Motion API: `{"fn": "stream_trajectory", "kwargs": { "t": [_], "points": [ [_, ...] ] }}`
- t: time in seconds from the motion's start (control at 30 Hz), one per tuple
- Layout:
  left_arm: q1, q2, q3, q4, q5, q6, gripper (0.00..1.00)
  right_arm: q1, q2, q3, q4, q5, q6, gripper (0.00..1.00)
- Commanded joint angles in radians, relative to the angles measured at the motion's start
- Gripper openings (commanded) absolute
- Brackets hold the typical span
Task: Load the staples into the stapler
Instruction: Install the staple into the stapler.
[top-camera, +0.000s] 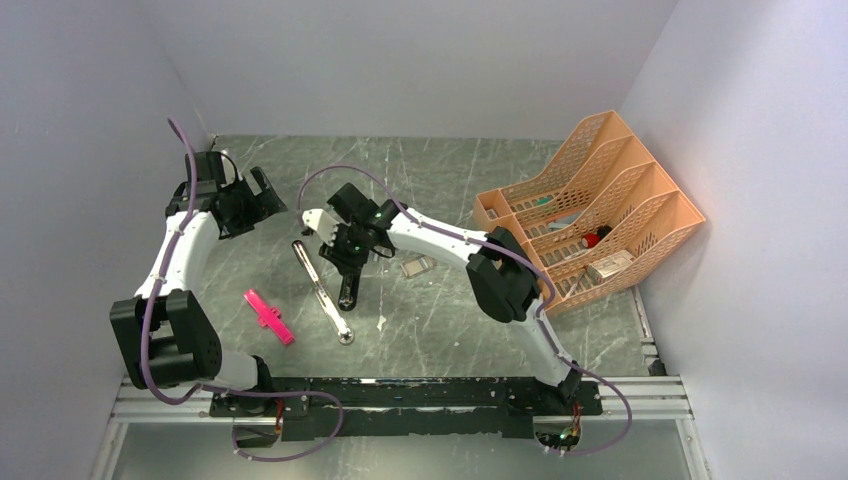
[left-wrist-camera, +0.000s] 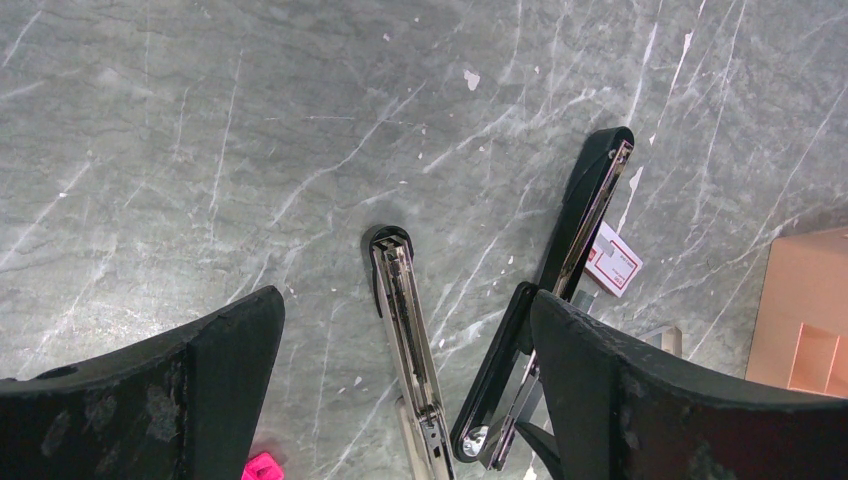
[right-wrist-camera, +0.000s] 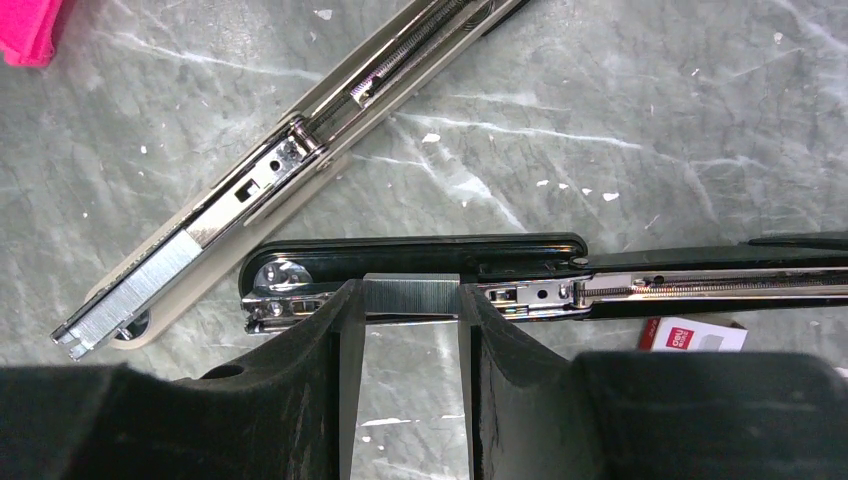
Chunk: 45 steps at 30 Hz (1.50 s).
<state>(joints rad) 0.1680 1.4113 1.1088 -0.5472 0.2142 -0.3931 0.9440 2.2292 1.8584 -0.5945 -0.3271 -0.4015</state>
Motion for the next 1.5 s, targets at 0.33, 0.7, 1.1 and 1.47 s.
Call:
{"fn": "stream_trajectory", "kwargs": {
  "t": [0.33, 0.7, 1.1, 1.47],
  "points": [
    [0.011, -0.006, 0.014, 0.000, 0.037, 0.002, 0.97, -0.014, -0.033, -0.037, 0.028, -0.021, -0.017, 0.13],
    [0.012, -0.007, 0.013, 0.001, 0.039, 0.003, 0.97, -0.024, -0.038, -0.074, 0.055, -0.031, -0.017, 0.13],
    [0.011, -0.008, 0.012, 0.003, 0.045, 0.003, 0.97, -0.048, -0.083, -0.100, 0.124, -0.081, 0.006, 0.13],
    [0.011, -0.007, 0.011, 0.007, 0.054, 0.006, 0.96, -0.079, -0.160, -0.193, 0.263, -0.140, -0.002, 0.14]
  ]
}}
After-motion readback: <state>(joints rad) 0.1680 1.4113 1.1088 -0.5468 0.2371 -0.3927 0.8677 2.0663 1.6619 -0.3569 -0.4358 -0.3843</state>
